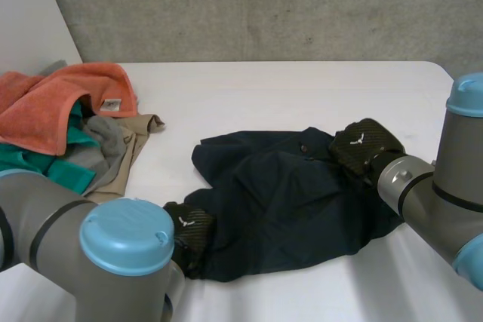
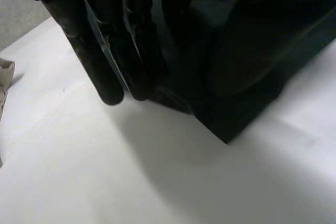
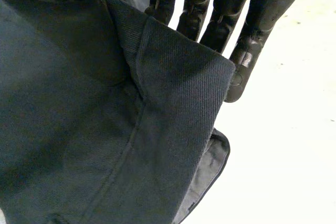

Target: Fold the laundry.

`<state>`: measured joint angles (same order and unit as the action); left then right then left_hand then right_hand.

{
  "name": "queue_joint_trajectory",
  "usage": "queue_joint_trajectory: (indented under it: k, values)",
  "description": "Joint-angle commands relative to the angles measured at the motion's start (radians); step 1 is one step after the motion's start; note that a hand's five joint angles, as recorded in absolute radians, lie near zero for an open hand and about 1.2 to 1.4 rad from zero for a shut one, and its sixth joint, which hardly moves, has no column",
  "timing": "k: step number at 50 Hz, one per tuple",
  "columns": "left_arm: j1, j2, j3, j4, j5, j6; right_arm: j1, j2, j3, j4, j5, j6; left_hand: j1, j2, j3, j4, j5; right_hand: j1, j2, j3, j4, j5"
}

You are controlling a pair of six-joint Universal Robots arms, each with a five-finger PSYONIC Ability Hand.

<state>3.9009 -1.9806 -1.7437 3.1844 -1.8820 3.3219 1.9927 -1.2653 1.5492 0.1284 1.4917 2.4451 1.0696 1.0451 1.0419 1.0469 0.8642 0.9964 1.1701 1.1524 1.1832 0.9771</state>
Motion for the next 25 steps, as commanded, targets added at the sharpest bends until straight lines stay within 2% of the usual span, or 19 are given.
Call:
queue_joint_trajectory:
  k: [1, 7, 10, 15, 19, 25]
  values:
    - [-0.014, -0.034, 0.087, 0.034, -0.023, 0.011, -0.023, -0.043, -0.003, -0.038, -0.005, 0.057, 0.327, 0.351, 0.354, 0.349, 0.358, 0.4, 0.226, 0.244, 0.213, 0.245]
    - [-0.002, 0.074, 0.232, 0.055, -0.065, 0.056, -0.035, -0.117, -0.064, -0.13, -0.013, 0.061, 0.327, 0.351, 0.354, 0.349, 0.358, 0.4, 0.226, 0.244, 0.213, 0.245]
    - [0.044, 0.161, 0.314, 0.106, -0.066, 0.122, -0.034, -0.157, -0.103, -0.164, -0.014, 0.061, 0.327, 0.351, 0.354, 0.349, 0.358, 0.4, 0.226, 0.244, 0.213, 0.245]
    - [0.117, 0.293, 0.406, 0.271, -0.059, 0.272, -0.032, -0.233, -0.191, -0.255, -0.016, 0.063, 0.327, 0.351, 0.354, 0.349, 0.358, 0.4, 0.226, 0.244, 0.213, 0.245]
    - [0.114, 0.347, 0.45, 0.38, -0.057, 0.346, -0.032, -0.256, -0.261, -0.277, -0.013, 0.086, 0.327, 0.351, 0.354, 0.349, 0.358, 0.4, 0.226, 0.244, 0.213, 0.245]
    - [0.091, 0.368, 0.503, 0.396, -0.052, 0.366, -0.04, -0.321, -0.354, -0.276, -0.005, 0.156, 0.327, 0.351, 0.354, 0.349, 0.358, 0.4, 0.226, 0.244, 0.213, 0.245]
